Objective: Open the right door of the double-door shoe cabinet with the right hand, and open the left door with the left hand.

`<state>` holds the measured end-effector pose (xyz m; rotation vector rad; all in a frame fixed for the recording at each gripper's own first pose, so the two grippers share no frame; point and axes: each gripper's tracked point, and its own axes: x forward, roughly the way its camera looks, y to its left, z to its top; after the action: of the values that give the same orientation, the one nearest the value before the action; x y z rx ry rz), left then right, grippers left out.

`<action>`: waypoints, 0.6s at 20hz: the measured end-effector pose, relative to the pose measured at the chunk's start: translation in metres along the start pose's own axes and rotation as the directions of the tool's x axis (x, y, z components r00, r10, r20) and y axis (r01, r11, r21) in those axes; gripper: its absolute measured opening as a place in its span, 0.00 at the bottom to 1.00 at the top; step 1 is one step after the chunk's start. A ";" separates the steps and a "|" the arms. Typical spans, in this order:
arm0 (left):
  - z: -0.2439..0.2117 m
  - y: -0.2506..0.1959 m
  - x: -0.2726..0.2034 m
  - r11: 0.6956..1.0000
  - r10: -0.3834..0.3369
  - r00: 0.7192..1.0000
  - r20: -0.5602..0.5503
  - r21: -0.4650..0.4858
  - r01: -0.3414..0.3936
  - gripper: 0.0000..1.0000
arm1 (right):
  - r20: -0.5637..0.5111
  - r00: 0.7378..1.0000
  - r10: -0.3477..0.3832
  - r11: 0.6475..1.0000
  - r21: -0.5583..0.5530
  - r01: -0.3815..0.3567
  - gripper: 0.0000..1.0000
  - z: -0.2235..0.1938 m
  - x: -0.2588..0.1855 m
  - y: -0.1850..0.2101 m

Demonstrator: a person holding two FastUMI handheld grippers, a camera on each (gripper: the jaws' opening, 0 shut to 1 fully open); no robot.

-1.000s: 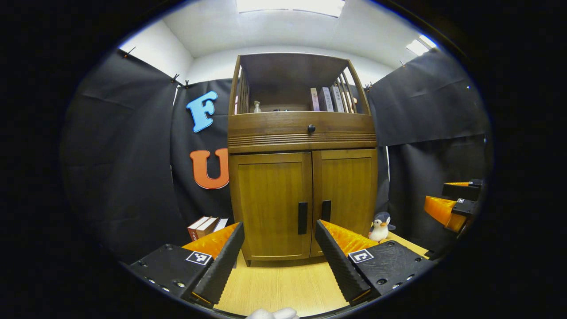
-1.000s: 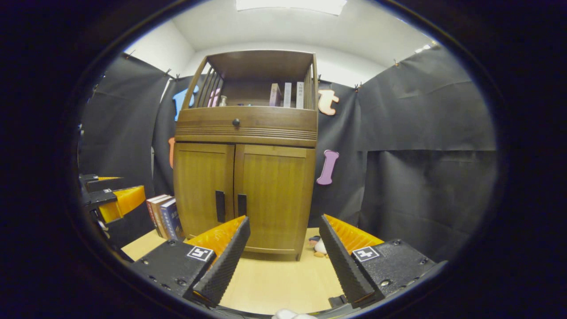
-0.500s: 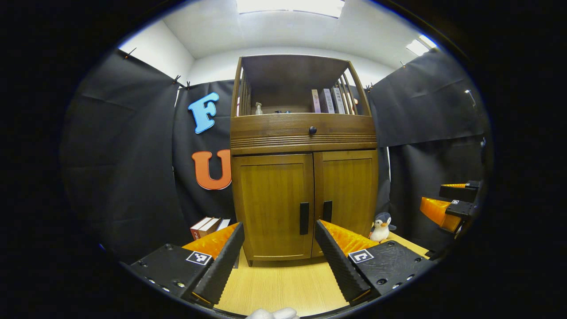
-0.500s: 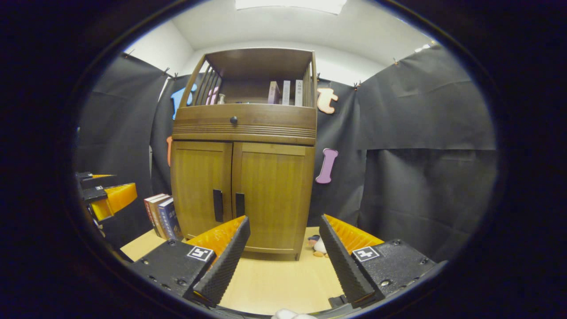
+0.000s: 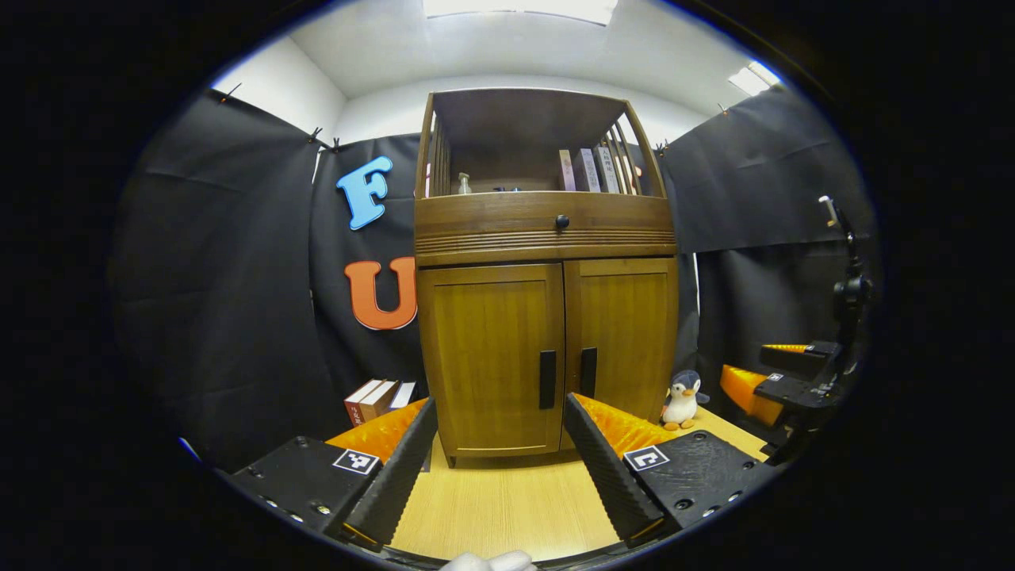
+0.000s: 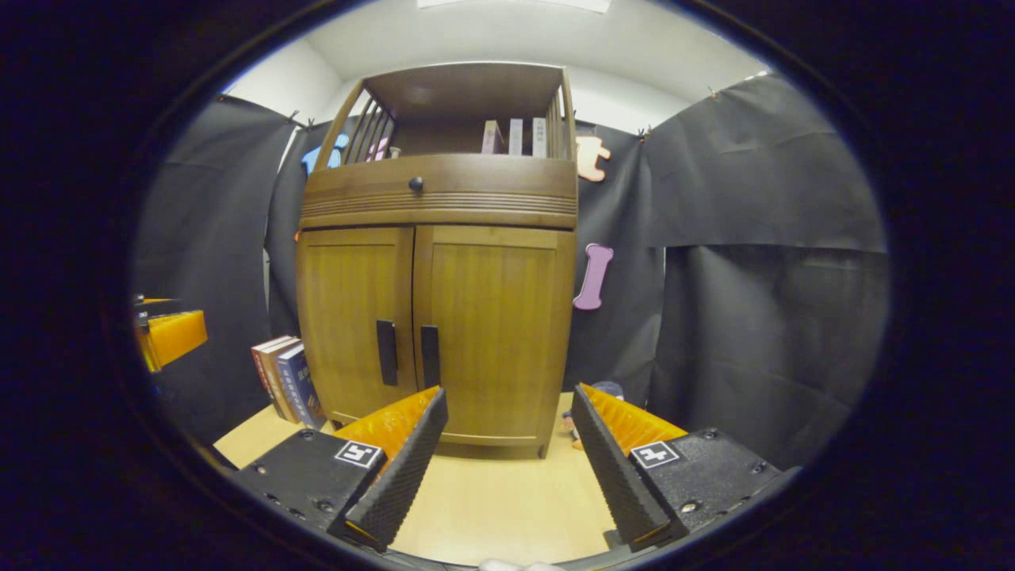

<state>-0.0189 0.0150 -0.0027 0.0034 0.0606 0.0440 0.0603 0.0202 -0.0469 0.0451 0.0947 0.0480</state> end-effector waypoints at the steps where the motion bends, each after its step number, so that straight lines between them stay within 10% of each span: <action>1: 0.001 0.001 -0.001 1.000 0.002 1.000 -0.002 -0.001 -0.002 0.96 | -0.007 1.000 0.007 1.000 0.002 -0.007 0.99 -0.004 0.011 0.004; 12: 0.018 0.014 -0.002 0.996 0.092 0.995 -0.024 -0.003 -0.092 0.96 | -0.114 0.984 0.137 0.990 -0.019 -0.140 1.00 -0.045 0.146 0.070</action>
<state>-0.0206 0.0291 0.0159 0.0016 0.0838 0.1365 0.1982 0.0997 -0.1018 0.0218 0.2031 0.1914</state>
